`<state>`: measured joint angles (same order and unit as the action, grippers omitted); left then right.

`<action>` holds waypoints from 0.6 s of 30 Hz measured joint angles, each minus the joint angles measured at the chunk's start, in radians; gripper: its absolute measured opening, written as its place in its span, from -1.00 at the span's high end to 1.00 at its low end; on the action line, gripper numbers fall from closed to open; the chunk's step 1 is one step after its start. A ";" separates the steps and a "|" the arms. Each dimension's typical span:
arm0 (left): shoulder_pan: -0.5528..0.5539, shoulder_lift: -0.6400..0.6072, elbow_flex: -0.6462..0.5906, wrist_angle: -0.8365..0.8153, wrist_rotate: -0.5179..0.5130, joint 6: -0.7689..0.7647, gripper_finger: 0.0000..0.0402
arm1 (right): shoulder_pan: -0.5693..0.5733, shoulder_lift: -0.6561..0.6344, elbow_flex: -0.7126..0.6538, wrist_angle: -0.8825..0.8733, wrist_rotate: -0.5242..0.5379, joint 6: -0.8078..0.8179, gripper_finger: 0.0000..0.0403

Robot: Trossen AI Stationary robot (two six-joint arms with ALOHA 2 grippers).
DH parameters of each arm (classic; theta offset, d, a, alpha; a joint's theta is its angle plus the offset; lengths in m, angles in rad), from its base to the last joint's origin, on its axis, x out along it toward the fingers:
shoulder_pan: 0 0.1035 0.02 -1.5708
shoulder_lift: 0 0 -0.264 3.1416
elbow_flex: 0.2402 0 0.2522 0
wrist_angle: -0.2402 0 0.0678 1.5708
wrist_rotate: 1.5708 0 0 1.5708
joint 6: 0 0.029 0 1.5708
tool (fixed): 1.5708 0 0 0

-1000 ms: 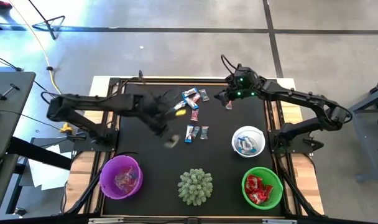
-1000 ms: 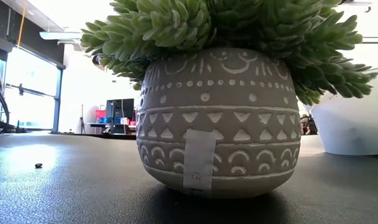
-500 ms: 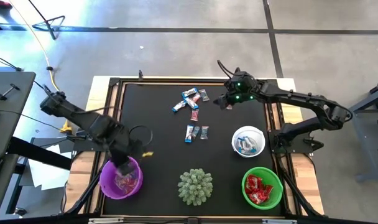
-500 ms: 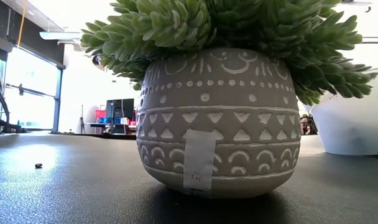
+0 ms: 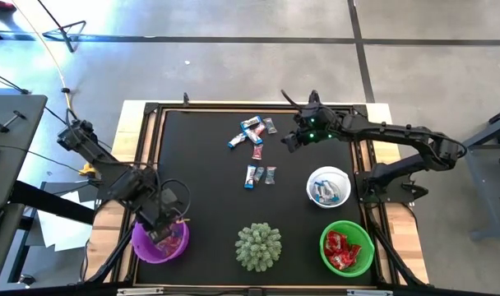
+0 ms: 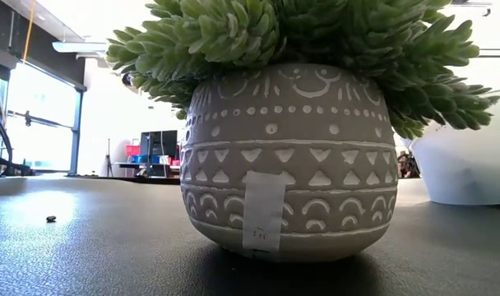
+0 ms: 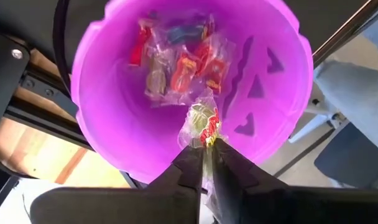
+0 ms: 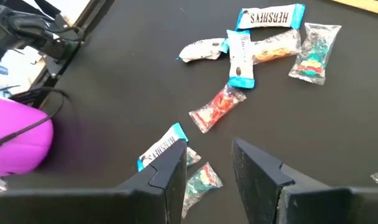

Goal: Sort candy
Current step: Put the transparent candy wrapper into the purple bucket

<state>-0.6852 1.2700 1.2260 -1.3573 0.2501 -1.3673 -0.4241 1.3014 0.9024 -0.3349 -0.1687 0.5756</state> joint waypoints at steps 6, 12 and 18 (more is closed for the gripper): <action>-0.027 -0.001 -0.003 0.015 -0.060 -0.016 0.71 | 0.001 0.000 0.000 -0.003 0.007 -0.048 0.39; -0.007 -0.001 -0.003 0.026 -0.250 -0.016 0.59 | -0.001 0.000 0.000 0.002 0.081 -0.059 0.39; 0.105 -0.001 -0.003 0.042 -0.563 0.174 0.57 | -0.001 0.000 0.000 0.002 0.111 -0.057 0.39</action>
<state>-0.5806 1.2686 1.2232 -1.3156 -0.3134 -1.1935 -0.4252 1.3014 0.9024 -0.3328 -0.0578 0.5182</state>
